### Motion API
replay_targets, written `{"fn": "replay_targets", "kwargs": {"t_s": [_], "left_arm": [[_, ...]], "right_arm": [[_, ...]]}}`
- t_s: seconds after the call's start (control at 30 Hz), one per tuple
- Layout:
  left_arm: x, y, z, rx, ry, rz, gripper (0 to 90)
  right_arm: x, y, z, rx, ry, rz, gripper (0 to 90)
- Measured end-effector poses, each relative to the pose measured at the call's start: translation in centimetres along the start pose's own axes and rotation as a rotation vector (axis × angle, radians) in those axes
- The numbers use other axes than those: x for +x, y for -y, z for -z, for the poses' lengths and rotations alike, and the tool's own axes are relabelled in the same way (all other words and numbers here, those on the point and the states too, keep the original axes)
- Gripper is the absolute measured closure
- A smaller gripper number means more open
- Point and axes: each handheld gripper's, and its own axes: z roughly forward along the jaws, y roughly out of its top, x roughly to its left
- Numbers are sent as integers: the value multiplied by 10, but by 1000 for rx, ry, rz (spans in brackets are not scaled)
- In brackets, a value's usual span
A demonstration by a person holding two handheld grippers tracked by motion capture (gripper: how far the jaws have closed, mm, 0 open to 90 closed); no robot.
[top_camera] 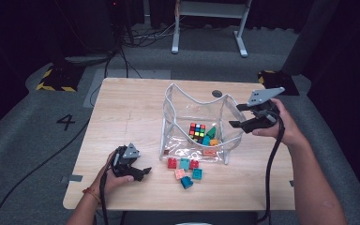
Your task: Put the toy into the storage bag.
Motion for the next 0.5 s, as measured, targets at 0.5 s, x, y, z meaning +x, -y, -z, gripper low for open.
{"fn": "replay_targets", "kwargs": {"t_s": [0.5], "left_arm": [[0, 0, 0, 0, 0, 0, 141]], "right_arm": [[30, 49, 41, -148, 48, -71, 316]]}}
